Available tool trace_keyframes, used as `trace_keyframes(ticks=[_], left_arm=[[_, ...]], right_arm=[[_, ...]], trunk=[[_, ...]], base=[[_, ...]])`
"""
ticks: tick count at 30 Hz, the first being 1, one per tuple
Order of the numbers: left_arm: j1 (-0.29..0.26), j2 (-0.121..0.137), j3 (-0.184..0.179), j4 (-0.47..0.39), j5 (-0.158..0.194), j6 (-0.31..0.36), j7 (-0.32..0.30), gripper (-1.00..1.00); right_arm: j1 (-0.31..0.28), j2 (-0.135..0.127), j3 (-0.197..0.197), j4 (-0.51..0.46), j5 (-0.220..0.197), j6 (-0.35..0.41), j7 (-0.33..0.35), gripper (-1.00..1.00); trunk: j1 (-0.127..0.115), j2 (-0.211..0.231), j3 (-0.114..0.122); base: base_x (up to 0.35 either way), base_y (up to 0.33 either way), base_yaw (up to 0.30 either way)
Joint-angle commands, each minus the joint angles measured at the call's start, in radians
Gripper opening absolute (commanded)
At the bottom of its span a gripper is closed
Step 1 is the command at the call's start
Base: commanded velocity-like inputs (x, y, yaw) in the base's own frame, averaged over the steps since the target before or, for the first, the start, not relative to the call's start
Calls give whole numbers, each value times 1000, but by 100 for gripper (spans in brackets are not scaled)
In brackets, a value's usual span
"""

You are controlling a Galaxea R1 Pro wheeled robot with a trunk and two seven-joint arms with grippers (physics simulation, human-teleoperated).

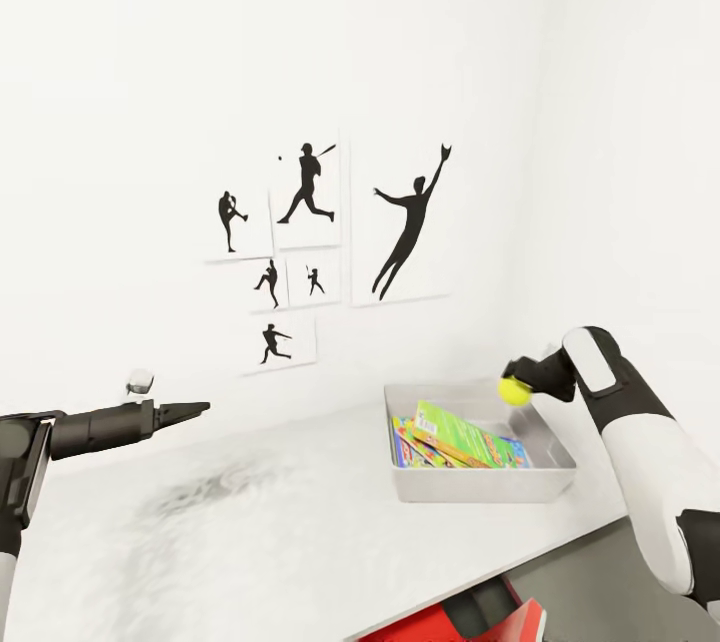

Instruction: Put all the toys in the child's room - the three board games (two on the bed and one on the table), the two jigsaw puzzles on the table, and the tennis ball on the table - inside the toy box on the table in the child's room.

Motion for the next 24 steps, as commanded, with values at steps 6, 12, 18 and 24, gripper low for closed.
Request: trace_keyframes(ticks=[6, 12, 18, 24], left_arm=[[-1, 0, 1, -1, -10, 10, -10, 100], [-1, 0, 1, -1, -10, 10, -10, 100], [0, 0, 1, -1, -8, 10, -21, 100], [5, -1, 1, -22, -2, 10, -21, 100]], right_arm=[[0, -1, -4, 1, 32, 1, -14, -100], [0, 0, 3, 5, 36, -49, -14, -100], [1, 2, 7, 7, 37, -61, -13, -100], [6, -1, 8, 8, 44, -61, -13, -100]], trunk=[[0, -1, -10], [0, -1, -20], [0, -1, -30], [0, -1, -40]], base=[[0, 0, 0], [0, 0, 0], [0, 0, 0], [0, 0, 0]])
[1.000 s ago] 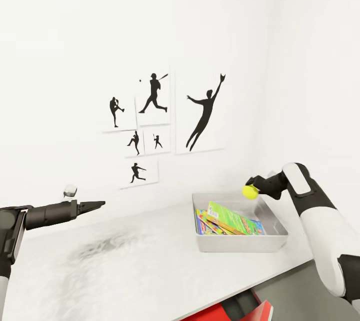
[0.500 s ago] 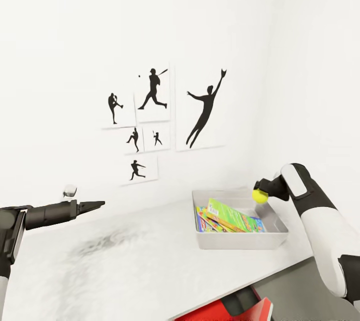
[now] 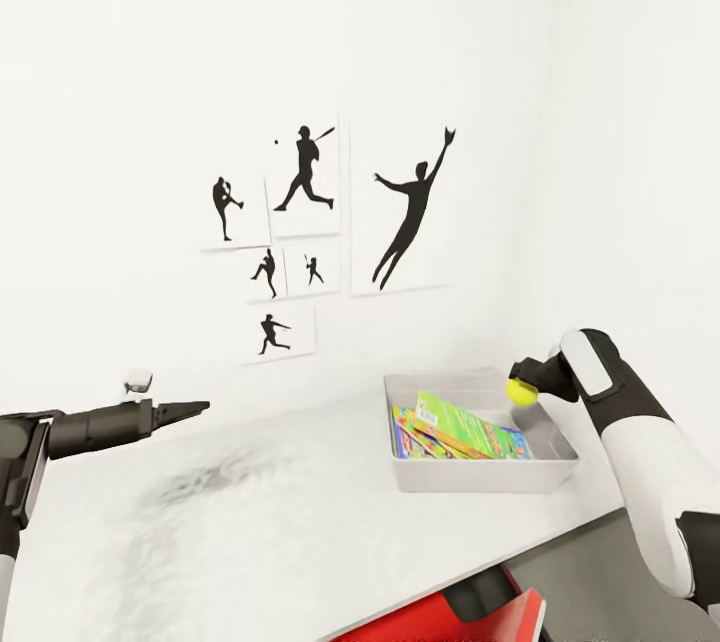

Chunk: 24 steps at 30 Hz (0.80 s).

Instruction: Put all the toys in the child's room - the three board games (two on the bed and one on the table), the two jigsaw puzzles on the table, and the tennis ball on the table - inside the toy box on the table in the child's room.

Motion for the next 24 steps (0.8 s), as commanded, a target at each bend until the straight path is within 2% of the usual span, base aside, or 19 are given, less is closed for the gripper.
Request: trace_keyframes(ticks=[1, 3, 4, 5, 7, 9, 11, 14, 24], left_arm=[[0, -1, 1, -11, -3, 11, -9, 100], [0, -2, 0, -37, 33, 17, -9, 100], [-6, -3, -3, -56, 76, 22, -9, 100], [-9, -6, -6, -65, 100, 29, -9, 100], [-12, -9, -17, -75, 123, 36, -9, 100], [-18, -16, -57, -81, 138, 40, -9, 100], [-26, -26, -99, -83, 147, 41, -9, 100], [-32, -42, -127, -82, 145, 38, -9, 100], [-34, -49, -136, -77, 142, 32, -9, 100]], right_arm=[[0, 0, 0, -1, -4, -1, -13, -100], [0, 2, 0, -1, 34, -1, -14, -100], [0, 4, -1, -1, 76, 0, -13, -100], [0, 7, -1, 0, 104, 0, -13, -100], [0, 11, -2, 0, 139, 0, -13, -100], [0, 14, -3, 0, 165, 1, -13, -100], [0, 16, -3, 0, 176, 1, -13, -100], [0, 16, -4, 0, 182, 1, -13, -100], [-1, 18, -5, 0, 185, -2, -14, -100]], trunk=[[0, -1, -2], [0, -1, -6], [0, -1, -7], [0, -1, -9], [0, -1, -12], [0, -1, -15], [0, -1, -19], [0, -1, -24], [0, -1, -40]], base=[[0, 0, 0], [0, 0, 0], [0, 0, 0], [0, 0, 0], [0, 0, 0], [0, 0, 0], [0, 0, 0], [0, 0, 0], [0, 0, 0]])
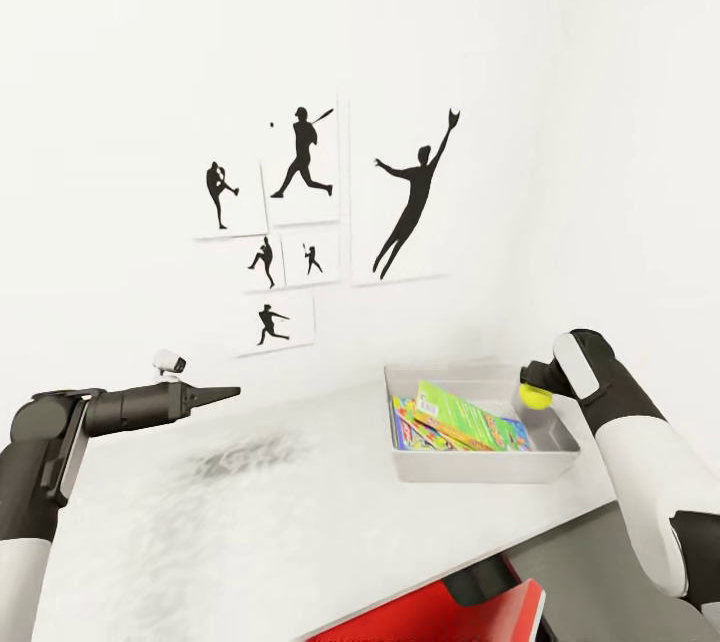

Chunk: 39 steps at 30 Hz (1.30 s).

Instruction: Put all the toys in the child's room - the three board games (two on the bed and one on the table), the two jigsaw puzzles on the table, and the tennis ball on the table - inside the toy box on the table in the child's room.

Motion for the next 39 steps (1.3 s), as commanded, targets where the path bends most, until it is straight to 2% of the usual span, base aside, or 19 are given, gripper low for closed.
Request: trace_keyframes(ticks=[1, 12, 21, 23, 28, 30, 39], left_arm=[[0, 0, 0, 0, -4, 9, -5, 100], [1, 3, 4, 0, -3, 4, -5, 100], [1, 4, 4, 0, -4, 4, -5, 100], [1, 5, 5, 0, -4, 4, -5, 100], [1, 6, 5, 0, -4, 4, -5, 100], [1, 6, 4, 0, -4, 5, -5, 100], [1, 5, 5, 0, -3, 6, -5, 100]], right_arm=[[-1, 0, 0, -1, -14, 0, -13, -100], [-2, -1, 1, -1, -13, -3, -13, -100], [-7, -1, 1, -2, -9, -41, -13, -100], [-10, -1, 1, -2, 10, -48, -14, -100], [-14, 1, -1, -7, 116, -55, -14, -100], [-14, 1, -1, -9, 141, -58, -14, -100], [-13, 0, -1, -7, 159, -60, -13, -100]], trunk=[[0, -1, -3], [0, -1, -21], [0, -1, -36], [0, -1, -39], [0, -1, -47], [0, -1, -51], [0, -1, -65]], base=[[0, 0, 0], [0, 0, 0], [0, 0, 0], [0, 0, 0], [0, 0, 0], [0, 0, 0], [0, 0, 0]])
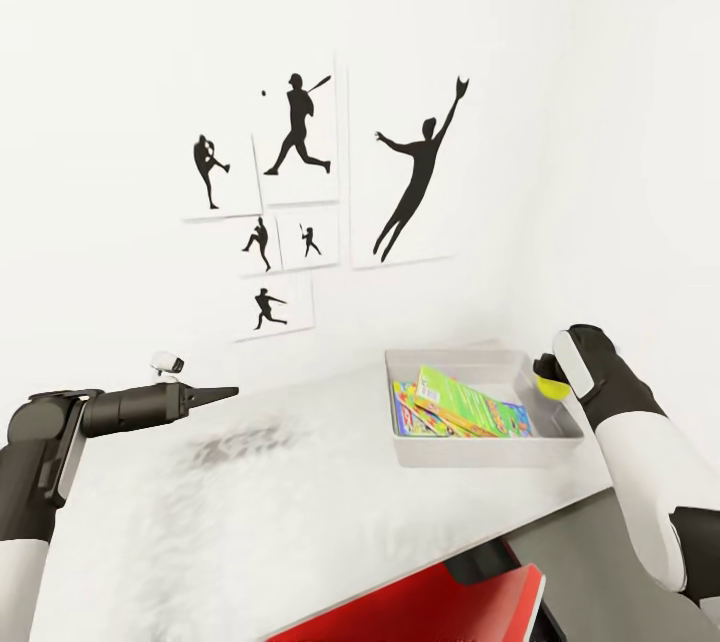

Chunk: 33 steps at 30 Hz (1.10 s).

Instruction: Put all the toys in the child's room - the three board games (two on the bed and one on the table), the two jigsaw puzzles on the table, and the tennis ball on the table - inside the toy box on the table in the child's room.

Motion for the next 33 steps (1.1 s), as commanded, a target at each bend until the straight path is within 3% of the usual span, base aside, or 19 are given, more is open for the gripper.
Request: trace_keyframes(ticks=[1, 33], left_arm=[[-1, 0, 1, -1, -4, 10, -5, 100], [-1, -2, 2, 1, -5, 11, -5, 100]], right_arm=[[-1, 0, 0, -1, -14, 0, -12, -100], [-1, 1, 0, -3, -15, -1, -12, -100]], trunk=[[1, -2, -4], [1, -2, -57]], base=[[0, 0, 0], [0, 0, 0]])
